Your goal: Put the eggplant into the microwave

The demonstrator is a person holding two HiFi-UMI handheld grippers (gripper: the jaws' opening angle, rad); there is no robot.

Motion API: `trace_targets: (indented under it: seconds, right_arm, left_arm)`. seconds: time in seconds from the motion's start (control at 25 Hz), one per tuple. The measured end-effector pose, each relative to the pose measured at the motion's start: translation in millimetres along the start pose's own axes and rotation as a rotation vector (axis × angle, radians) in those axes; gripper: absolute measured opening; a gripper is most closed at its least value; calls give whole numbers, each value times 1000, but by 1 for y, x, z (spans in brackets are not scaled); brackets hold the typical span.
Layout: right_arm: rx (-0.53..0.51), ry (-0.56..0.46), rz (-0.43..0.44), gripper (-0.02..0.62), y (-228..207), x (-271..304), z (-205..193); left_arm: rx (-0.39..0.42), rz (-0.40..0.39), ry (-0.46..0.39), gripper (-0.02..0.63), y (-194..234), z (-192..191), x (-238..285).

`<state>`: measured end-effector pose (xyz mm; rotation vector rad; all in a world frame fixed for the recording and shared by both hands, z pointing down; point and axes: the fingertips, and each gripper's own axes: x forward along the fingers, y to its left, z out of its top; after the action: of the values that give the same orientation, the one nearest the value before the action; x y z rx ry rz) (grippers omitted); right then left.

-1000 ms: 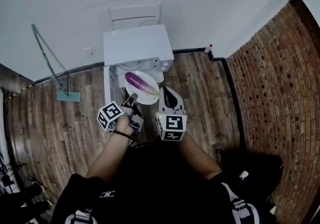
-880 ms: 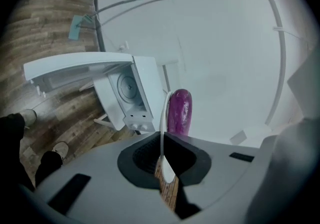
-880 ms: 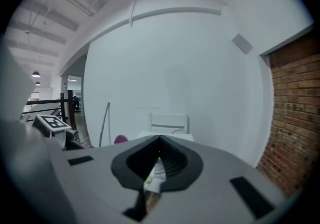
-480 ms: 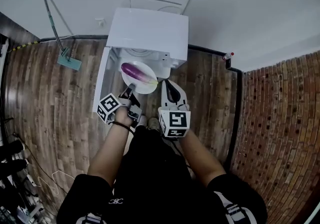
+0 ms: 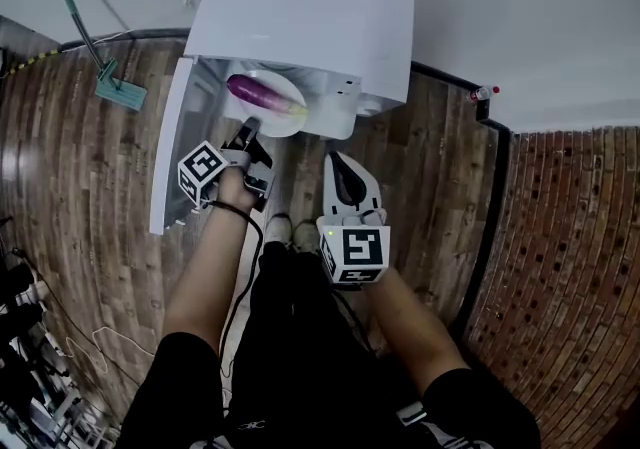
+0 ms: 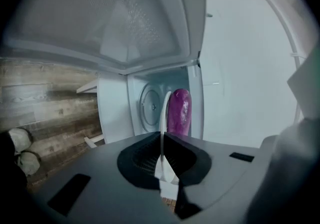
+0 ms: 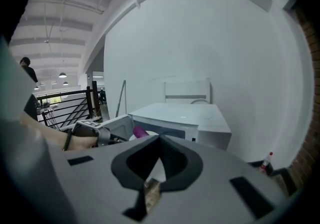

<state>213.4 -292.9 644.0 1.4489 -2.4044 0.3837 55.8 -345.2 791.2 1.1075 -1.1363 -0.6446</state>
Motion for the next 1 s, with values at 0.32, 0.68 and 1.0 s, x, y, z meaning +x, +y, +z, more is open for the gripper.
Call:
trace_targets:
  seconds: [0.32, 0.68, 1.0]
  right_arm:
    - [34, 76, -9, 12, -9, -6, -81]
    - [-6, 169, -38, 12, -29, -42, -119]
    - [13, 142, -68, 12, -36, -48, -107]
  left_arm:
    - [8, 8, -34, 17, 32, 27, 68]
    - [57, 6, -69, 17, 27, 54, 117]
    - [114, 70, -52, 18, 29, 52, 150]
